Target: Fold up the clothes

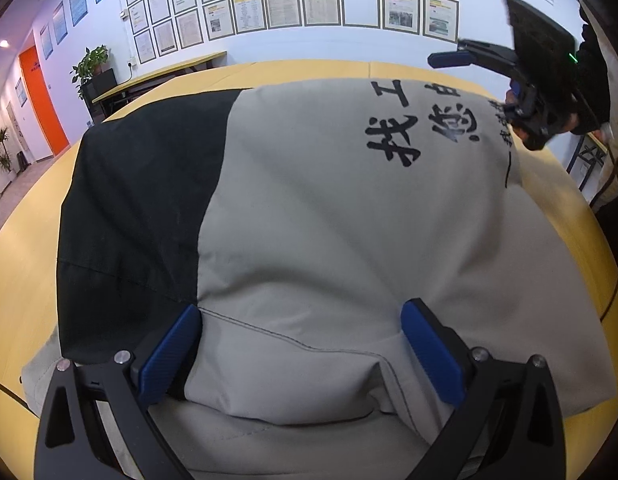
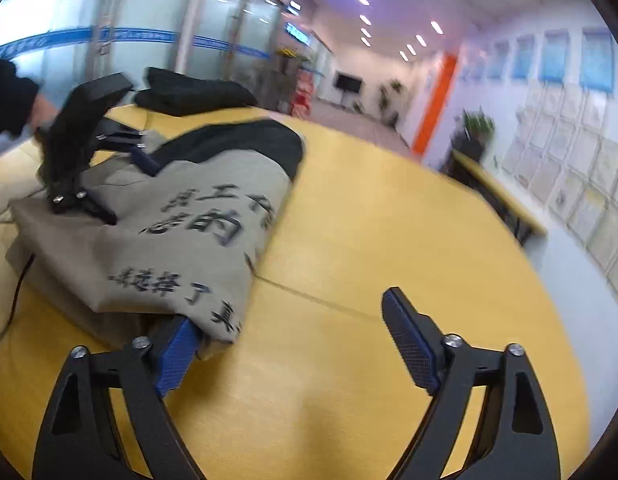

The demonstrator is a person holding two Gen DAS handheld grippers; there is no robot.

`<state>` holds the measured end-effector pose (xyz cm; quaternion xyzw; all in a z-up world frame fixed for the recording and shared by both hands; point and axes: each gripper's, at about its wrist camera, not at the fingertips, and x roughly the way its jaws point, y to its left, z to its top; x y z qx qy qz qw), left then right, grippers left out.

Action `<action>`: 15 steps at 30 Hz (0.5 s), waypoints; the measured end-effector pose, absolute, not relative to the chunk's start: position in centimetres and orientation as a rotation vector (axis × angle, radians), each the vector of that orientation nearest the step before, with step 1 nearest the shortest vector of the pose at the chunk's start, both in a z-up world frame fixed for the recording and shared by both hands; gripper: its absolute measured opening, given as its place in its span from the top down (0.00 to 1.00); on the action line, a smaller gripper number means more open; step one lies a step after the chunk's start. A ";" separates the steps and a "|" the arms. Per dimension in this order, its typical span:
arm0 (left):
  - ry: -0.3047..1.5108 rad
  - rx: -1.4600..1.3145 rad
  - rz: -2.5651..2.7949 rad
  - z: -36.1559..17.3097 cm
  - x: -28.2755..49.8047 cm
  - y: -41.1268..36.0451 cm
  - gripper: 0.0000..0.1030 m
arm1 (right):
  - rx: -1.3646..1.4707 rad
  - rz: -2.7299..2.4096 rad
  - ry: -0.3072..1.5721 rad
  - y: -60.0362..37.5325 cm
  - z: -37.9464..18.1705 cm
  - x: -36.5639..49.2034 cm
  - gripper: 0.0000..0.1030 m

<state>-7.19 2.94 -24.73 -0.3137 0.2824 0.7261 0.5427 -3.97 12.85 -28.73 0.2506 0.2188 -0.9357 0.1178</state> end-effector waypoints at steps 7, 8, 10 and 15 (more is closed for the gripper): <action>0.674 -0.747 1.721 -24.7 -7.2 3.0 0.00 | 0.600 -2.570 0.951 8.4 -30.6 -5.2 0.60; 0.675 -0.745 1.721 -24.7 -7.2 3.0 0.00 | 0.601 -2.537 0.985 8.2 -30.9 -5.2 0.68; 0.677 -0.740 1.719 -24.7 -7.1 2.9 0.00 | 0.637 -2.506 0.995 8.8 -31.4 -5.4 0.75; 0.683 -0.729 1.702 -24.7 -7.1 2.9 0.00 | 0.836 -2.443 0.978 10.2 -32.2 -5.0 0.83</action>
